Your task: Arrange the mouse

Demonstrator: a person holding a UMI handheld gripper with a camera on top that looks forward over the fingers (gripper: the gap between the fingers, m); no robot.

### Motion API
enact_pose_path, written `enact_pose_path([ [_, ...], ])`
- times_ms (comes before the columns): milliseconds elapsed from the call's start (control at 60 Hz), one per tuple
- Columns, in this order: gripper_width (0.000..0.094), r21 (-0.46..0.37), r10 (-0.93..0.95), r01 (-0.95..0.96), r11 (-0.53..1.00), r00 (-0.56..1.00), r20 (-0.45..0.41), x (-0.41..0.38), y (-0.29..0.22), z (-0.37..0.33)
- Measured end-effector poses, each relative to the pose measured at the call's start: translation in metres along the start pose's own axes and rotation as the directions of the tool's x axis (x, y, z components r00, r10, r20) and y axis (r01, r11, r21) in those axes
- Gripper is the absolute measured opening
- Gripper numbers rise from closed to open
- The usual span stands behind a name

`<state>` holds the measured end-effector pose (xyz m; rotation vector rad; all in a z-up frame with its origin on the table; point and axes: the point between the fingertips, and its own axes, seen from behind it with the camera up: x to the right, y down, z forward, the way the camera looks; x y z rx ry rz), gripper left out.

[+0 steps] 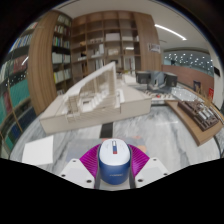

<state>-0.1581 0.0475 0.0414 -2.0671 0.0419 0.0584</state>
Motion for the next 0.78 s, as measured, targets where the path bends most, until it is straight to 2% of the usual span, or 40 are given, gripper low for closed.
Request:
enact_pose_path([
  [150,0.0392,-0.088,-0.086,0.083,0.993,0.996,-0.021,-0.010,0.041,0.028],
  [167,0.0403,-0.103,-0.088,0.085,0.991,0.996,-0.021,-0.011,0.046,0.030],
  [183,0.0484,-0.114,-0.087,0.084,0.990,0.996,-0.015,-0.012,0.050,0.030],
  [200,0.0430,-0.093,-0.079,0.077,0.993,0.997,-0.017,-0.013,0.045,0.030],
  [233,0.0459,-0.096,-0.075,0.073,0.993,0.997,-0.017,-0.014,0.044,0.031],
  [283,0.0518,-0.115,-0.073,0.071,0.991,0.997,-0.012,-0.013,0.047,0.033],
  [367,0.0668,-0.159,-0.071,0.069,0.985,0.997,-0.010,-0.008,0.048,0.029],
  [417,0.0759,-0.184,-0.054,0.056,0.981,0.998,0.016,-0.009,0.048,0.020],
  [450,0.0786,-0.177,-0.042,0.048,0.983,0.998,0.039,-0.011,0.044,0.011],
  [617,0.0780,-0.135,-0.041,0.061,0.989,0.989,0.144,-0.005,0.033,-0.060],
  [783,0.0785,-0.116,0.035,-0.017,0.993,0.987,0.156,0.045,0.050,-0.123],
])
